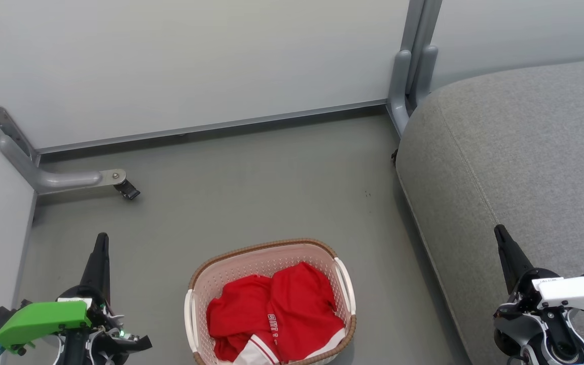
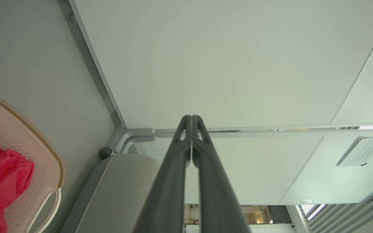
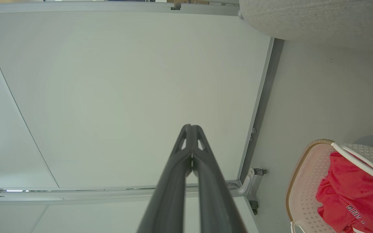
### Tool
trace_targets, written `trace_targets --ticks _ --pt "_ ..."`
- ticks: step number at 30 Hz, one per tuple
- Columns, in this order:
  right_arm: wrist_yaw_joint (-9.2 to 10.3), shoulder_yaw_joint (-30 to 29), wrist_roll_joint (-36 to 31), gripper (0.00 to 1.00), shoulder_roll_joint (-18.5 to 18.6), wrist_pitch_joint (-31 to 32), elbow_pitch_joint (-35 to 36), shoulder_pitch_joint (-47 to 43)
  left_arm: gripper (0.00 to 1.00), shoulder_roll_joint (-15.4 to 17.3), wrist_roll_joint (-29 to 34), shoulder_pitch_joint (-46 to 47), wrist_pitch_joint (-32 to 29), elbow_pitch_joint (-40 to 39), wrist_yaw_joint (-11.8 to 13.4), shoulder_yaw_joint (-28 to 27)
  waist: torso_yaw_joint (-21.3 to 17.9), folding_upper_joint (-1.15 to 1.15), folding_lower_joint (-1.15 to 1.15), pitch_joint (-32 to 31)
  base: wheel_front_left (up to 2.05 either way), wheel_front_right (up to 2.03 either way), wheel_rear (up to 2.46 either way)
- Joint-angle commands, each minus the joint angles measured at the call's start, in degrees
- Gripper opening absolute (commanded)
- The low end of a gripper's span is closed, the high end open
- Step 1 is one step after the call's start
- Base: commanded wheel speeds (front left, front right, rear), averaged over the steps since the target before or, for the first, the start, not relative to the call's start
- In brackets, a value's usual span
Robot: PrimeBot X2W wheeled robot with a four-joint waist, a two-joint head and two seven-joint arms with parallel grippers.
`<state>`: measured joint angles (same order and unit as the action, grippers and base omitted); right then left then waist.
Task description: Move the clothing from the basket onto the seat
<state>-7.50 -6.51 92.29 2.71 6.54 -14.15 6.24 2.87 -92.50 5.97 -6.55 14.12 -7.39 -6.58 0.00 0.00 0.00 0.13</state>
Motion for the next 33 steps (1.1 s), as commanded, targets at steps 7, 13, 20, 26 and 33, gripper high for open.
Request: trace_targets --ticks 7,13,20,26,33 --pt "0.02 -0.1 0.2 0.0 0.3 0.2 -0.1 0.2 0.0 0.0 0.2 0.7 -0.1 0.0 -0.3 -0.1 0.0 0.0 0.0 0.0 0.0 0.0 0.0" --pt "0.01 0.3 -0.2 1.0 -0.6 -0.3 -1.6 -1.3 1.0 -0.4 0.1 -1.2 0.4 1.5 0.1 0.4 0.0 0.0 0.0 0.0 0.0 0.0 0.0" --pt "0.01 1.2 -2.3 1.0 -0.5 -2.6 -0.1 -1.6 1.0 -0.3 1.9 -1.2 2.7 -0.5 0.1 1.6 0.1 0.0 0.0 0.1 0.0 0.0 0.0" --pt "0.01 2.0 -6.6 1.0 -0.4 -4.2 1.4 -1.7 1.0 -0.3 6.4 -1.0 4.3 -1.5 0.0 2.1 0.2 0.0 0.0 0.3 0.0 0.0 0.0" --pt "0.01 3.2 -14.1 1.0 -0.3 -6.0 3.0 -1.7 1.0 -0.3 13.6 -0.5 6.0 -2.6 0.0 2.5 0.3 0.0 0.0 0.5 0.0 0.0 0.0"
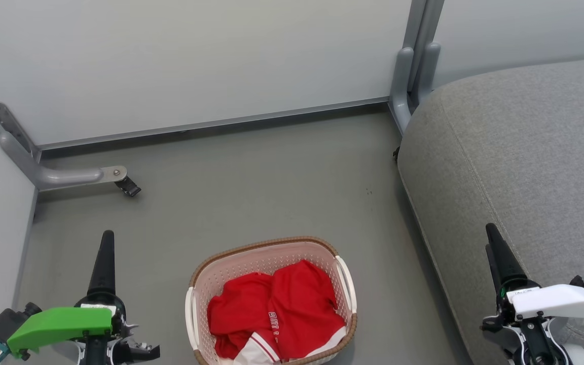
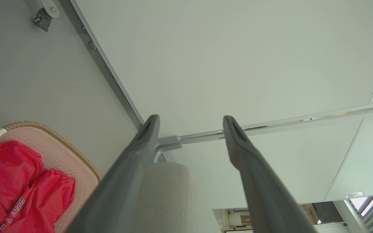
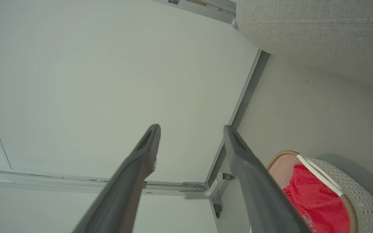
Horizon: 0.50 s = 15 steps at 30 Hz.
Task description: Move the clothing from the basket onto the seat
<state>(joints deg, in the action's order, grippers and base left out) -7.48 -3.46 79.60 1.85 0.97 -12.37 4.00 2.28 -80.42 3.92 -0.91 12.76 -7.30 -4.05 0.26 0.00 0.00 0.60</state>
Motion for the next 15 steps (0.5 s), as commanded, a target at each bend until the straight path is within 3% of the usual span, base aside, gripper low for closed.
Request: trace_targets --ticks 1,15 --pt "-0.01 0.3 -2.3 1.0 0.5 -0.6 1.4 0.6 1.0 0.3 2.5 1.6 0.6 -1.4 -0.1 0.1 0.0 0.0 0.0 0.0 0.0 0.0 0.0" --pt "-0.01 2.5 -16.1 1.0 0.7 -3.8 3.2 0.6 1.0 0.4 19.5 1.7 3.7 -3.6 1.7 2.9 0.4 0.0 0.0 0.1 0.0 0.0 0.0"
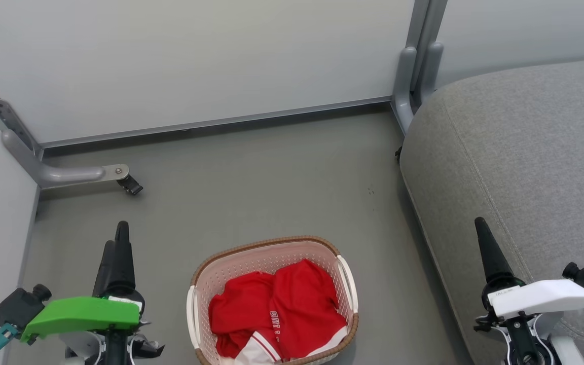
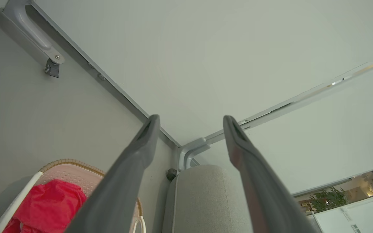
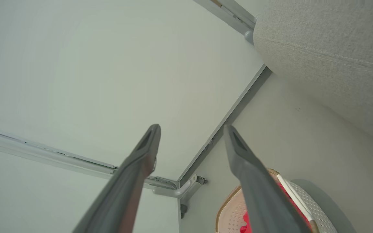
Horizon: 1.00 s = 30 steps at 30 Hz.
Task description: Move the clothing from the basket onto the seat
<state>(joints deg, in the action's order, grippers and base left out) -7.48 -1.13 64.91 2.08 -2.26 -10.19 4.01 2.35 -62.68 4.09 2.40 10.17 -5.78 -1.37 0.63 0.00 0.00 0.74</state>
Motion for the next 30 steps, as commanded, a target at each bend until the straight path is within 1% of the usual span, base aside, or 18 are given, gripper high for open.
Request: trace_targets --ticks 1,8,16,21,30 --pt "-0.01 0.4 -3.7 1.0 0.4 -0.9 1.1 0.5 1.0 0.4 4.1 1.5 0.8 -1.1 0.6 0.8 0.1 0.0 0.0 0.0 0.0 0.0 0.0" --pt "-0.02 1.7 -12.1 1.0 0.5 -2.3 1.3 0.6 1.0 0.4 11.6 1.5 2.1 -1.5 1.6 2.5 0.3 0.0 0.0 0.0 0.0 0.0 0.0" --pt "-0.02 2.7 -19.7 1.0 0.6 -3.7 1.4 0.6 1.0 0.5 21.0 1.7 3.6 -1.4 2.4 4.1 0.5 0.0 0.0 0.2 0.0 0.0 0.0" --pt "-0.02 3.0 -24.5 1.0 0.6 -4.6 1.5 0.4 1.0 0.6 26.5 1.7 4.4 -1.1 3.4 5.1 0.6 0.0 0.0 0.3 0.0 0.0 0.0" --pt "-0.02 3.4 -31.2 1.0 0.7 -6.0 1.3 0.1 1.0 0.8 33.0 1.9 5.9 -0.8 4.1 6.9 0.8 0.0 0.0 0.3 0.0 0.0 0.0"
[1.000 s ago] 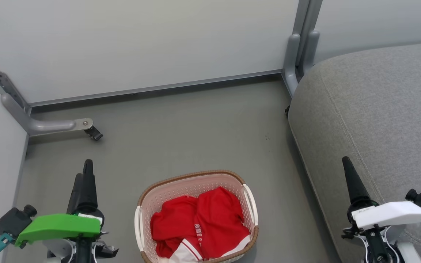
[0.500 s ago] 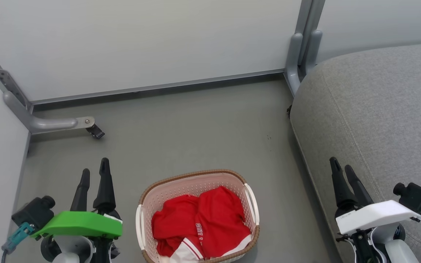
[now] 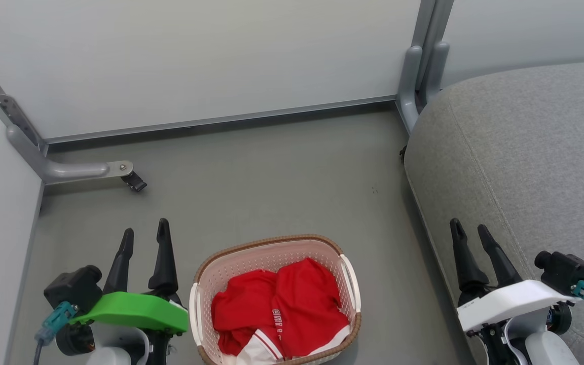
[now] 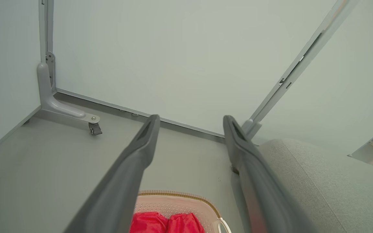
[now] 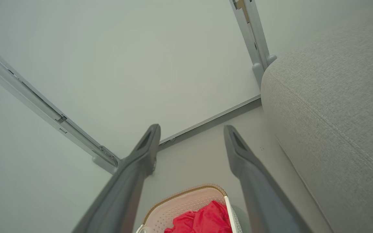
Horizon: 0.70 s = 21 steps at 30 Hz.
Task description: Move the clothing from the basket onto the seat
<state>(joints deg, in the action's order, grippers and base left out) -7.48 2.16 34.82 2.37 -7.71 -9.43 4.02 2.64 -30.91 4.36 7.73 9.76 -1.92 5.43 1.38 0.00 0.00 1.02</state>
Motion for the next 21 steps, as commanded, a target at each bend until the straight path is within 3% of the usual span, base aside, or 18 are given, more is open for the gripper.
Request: trace_targets --ticks 1,21 --pt "-0.02 0.1 -1.8 1.0 0.4 -0.7 0.5 0.1 1.0 0.5 1.9 1.6 0.7 -0.5 0.3 0.3 0.0 0.0 0.0 0.0 0.0 0.0 0.0" --pt "-0.02 -0.4 -13.9 1.0 0.5 -3.5 -0.1 0.0 1.0 0.8 12.8 1.7 3.5 0.2 1.4 2.3 0.6 0.0 0.0 0.1 0.0 0.0 0.0"
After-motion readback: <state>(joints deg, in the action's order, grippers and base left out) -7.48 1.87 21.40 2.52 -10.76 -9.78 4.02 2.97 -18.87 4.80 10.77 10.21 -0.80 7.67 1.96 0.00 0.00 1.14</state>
